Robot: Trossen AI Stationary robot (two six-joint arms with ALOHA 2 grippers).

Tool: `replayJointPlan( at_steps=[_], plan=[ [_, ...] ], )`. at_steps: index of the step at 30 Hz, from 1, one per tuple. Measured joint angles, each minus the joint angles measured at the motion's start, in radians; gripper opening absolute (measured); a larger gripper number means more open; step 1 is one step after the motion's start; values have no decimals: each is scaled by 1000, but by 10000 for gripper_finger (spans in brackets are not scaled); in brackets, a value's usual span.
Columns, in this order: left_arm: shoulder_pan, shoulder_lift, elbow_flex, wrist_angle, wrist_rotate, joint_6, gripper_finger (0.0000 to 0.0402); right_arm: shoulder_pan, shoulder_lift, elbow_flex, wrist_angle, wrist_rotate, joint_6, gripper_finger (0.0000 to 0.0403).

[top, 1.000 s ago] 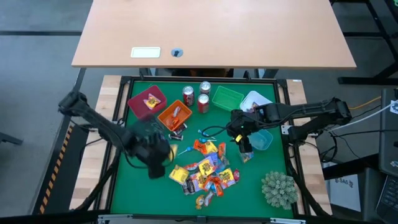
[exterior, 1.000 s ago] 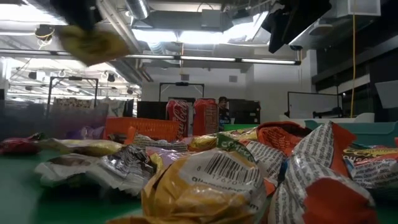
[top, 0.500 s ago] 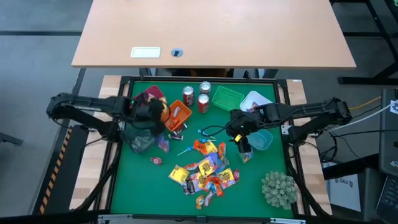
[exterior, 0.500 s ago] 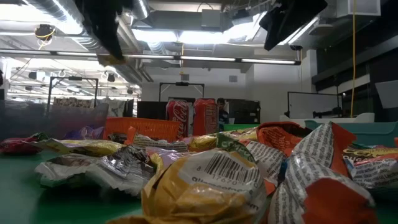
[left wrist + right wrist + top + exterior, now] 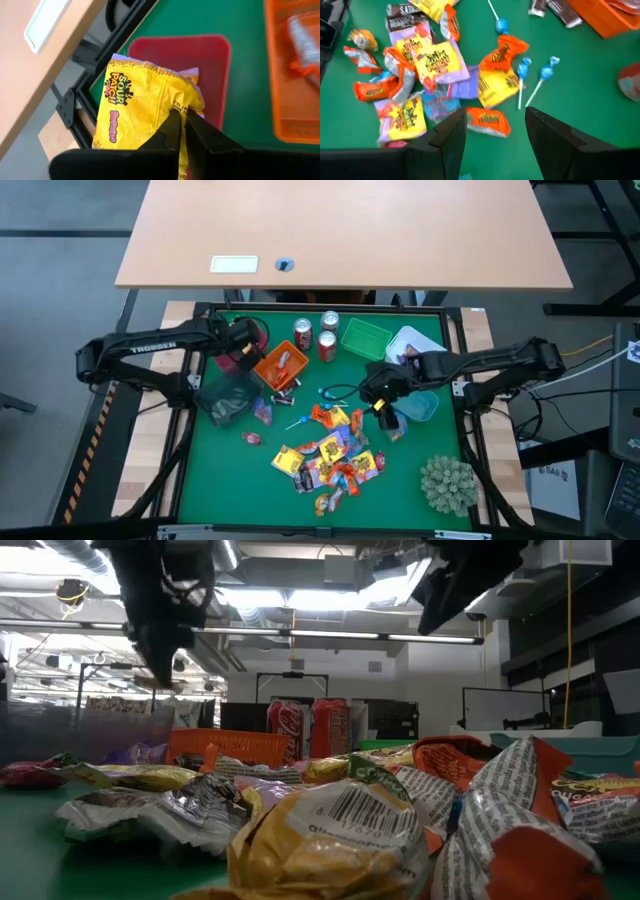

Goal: Sort candy
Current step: Put the yellow candy into the red bin

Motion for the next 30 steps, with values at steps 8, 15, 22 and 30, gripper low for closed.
replayJointPlan(
  at_steps=[8, 15, 22, 30],
  plan=[
    [70, 0, -50, 53, 0, 0, 79, 0, 51, -87, 198, -38, 0, 200],
    [80, -1, -57, 118, 28, -2, 111, 0, 140, -98, 265, -104, 0, 200],
    [79, -1, -57, 203, 92, -2, 112, 0, 250, -98, 305, -10, -10, 200],
    [78, -1, -57, 251, 103, -2, 112, -2, 360, -98, 404, 15, -29, 200]
  ],
)
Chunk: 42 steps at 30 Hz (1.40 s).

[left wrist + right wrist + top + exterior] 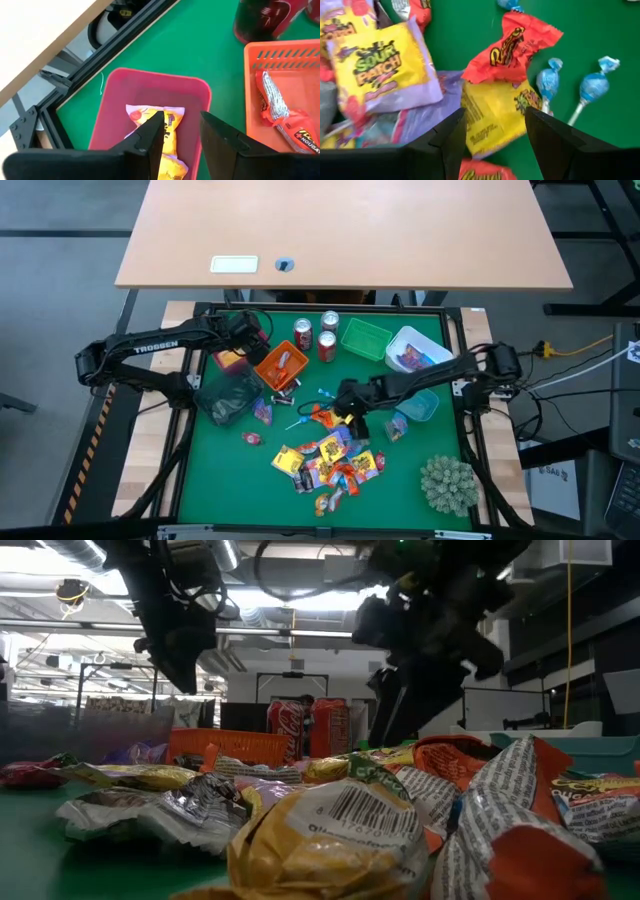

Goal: Sort candy
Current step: Put the yellow candy into the red bin

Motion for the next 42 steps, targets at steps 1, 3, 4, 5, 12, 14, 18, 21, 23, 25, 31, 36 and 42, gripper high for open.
replayJointPlan(
  at_steps=[1, 3, 4, 5, 12, 14, 18, 21, 23, 25, 31, 36, 42],
  plan=[
    [0, 0, 0, 2, 0, 0, 112, 0, 13, 0, 11, 0, -6, 200],
    [0, 0, 0, 2, 0, 0, 112, 0, 37, 0, 32, 0, -9, 200],
    [0, 0, 0, 2, 0, 0, 112, 0, 47, 0, 41, 0, -9, 200],
    [0, 0, 0, 2, 0, 0, 112, 0, 57, 0, 53, 1, -9, 200],
    [-16, 0, 0, 2, 0, -1, 112, 0, 115, 3, 87, 24, -9, 200],
    [-28, 0, 0, 2, 0, -1, 112, 0, 126, 5, 89, 23, -9, 200],
    [-54, 0, 0, 2, 0, -1, 112, 0, 130, 5, 89, 24, -9, 191],
    [-77, 0, 0, 4, 0, -2, 112, 0, 131, 5, 89, 24, -9, 166],
    [-93, 0, 0, 6, 0, -2, 112, 0, 131, 4, 88, 24, -9, 143],
    [-111, 0, 0, 8, 0, -2, 112, 0, 132, 4, 84, 24, -9, 117],
    [-178, 0, 0, 62, 9, -9, 112, 0, 127, 7, 78, 26, -9, 41],
    [-235, 0, 0, 154, 55, -8, 112, 0, 129, 39, 39, 24, -9, 6],
    [-303, -14, 0, 202, 63, -7, 112, 0, 134, 116, -106, 35, -13, 14]
  ],
)
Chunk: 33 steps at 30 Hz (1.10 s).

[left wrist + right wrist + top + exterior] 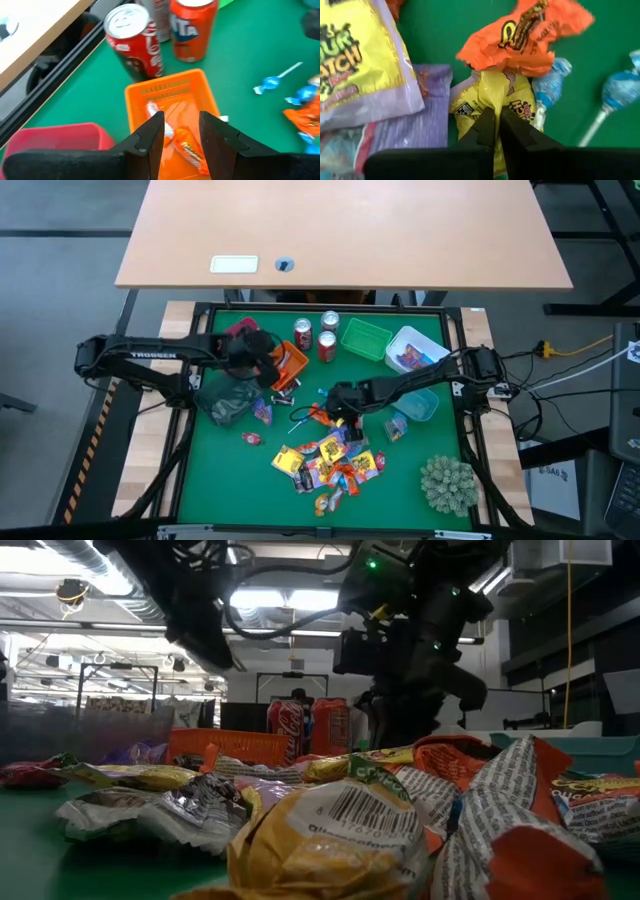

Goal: Sort candy
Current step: Put the yellow candy into the red bin

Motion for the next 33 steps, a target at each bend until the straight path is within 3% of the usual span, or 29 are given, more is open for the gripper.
replayJointPlan(
  at_steps=[10, 16, 24, 33],
  plan=[
    [-130, -80, 0, 5, 31, -67, 112, 0, 0, 162, -279, 6, -27, 8],
    [-231, -90, 0, 5, 75, -134, 112, 0, -2, 299, -412, 80, -105, 3],
    [-372, -91, 0, 6, 75, -303, 112, -6, -3, 436, -376, 196, -275, 4],
    [-500, -90, 0, 6, 71, -445, 112, -95, -5, 469, -166, 192, -405, 3]
  ],
)
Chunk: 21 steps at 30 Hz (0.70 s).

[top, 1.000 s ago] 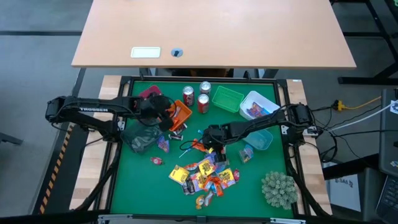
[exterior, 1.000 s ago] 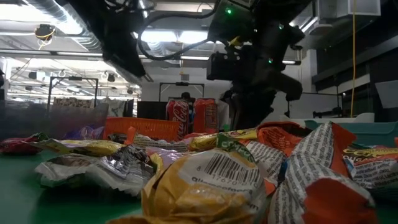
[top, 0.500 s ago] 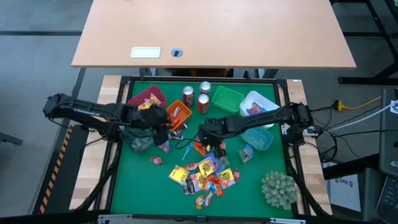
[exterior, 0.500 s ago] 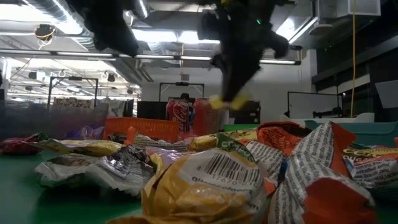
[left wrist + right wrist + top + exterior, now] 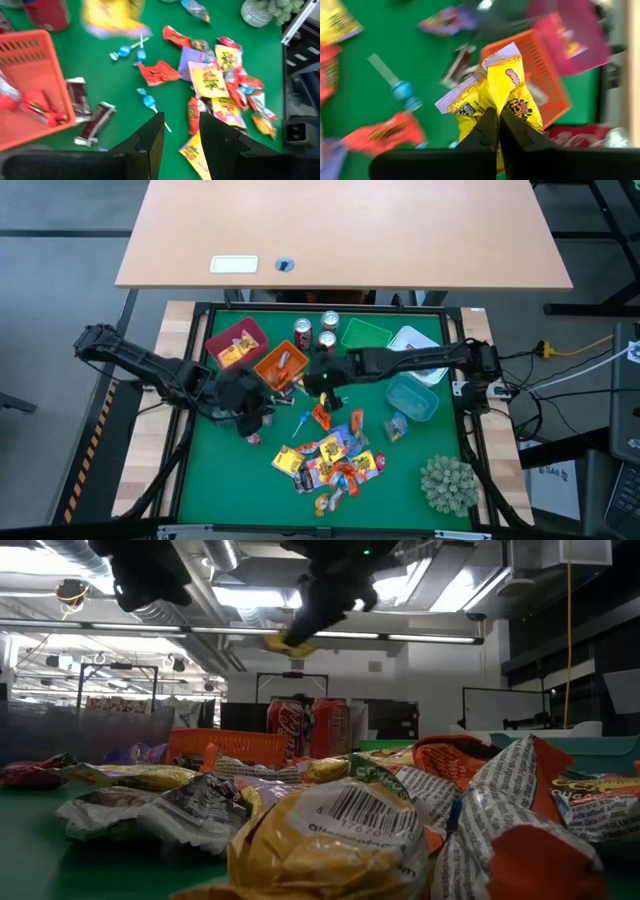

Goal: Sort candy
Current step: Put the yellow candy into the red bin

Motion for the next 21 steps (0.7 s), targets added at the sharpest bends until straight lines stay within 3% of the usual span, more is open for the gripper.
replayJointPlan(
  at_steps=[3, 12, 21],
  plan=[
    [-25, 0, 0, 3, -5, -44, 112, -45, 0, 0, 106, -14, -14, 3],
    [-54, 0, 0, 32, -10, -56, 112, -170, 2, 0, 364, -202, -14, 3],
    [-54, 0, 0, 34, -34, -54, 112, -227, 39, 2, 604, -293, -9, 3]
  ],
)
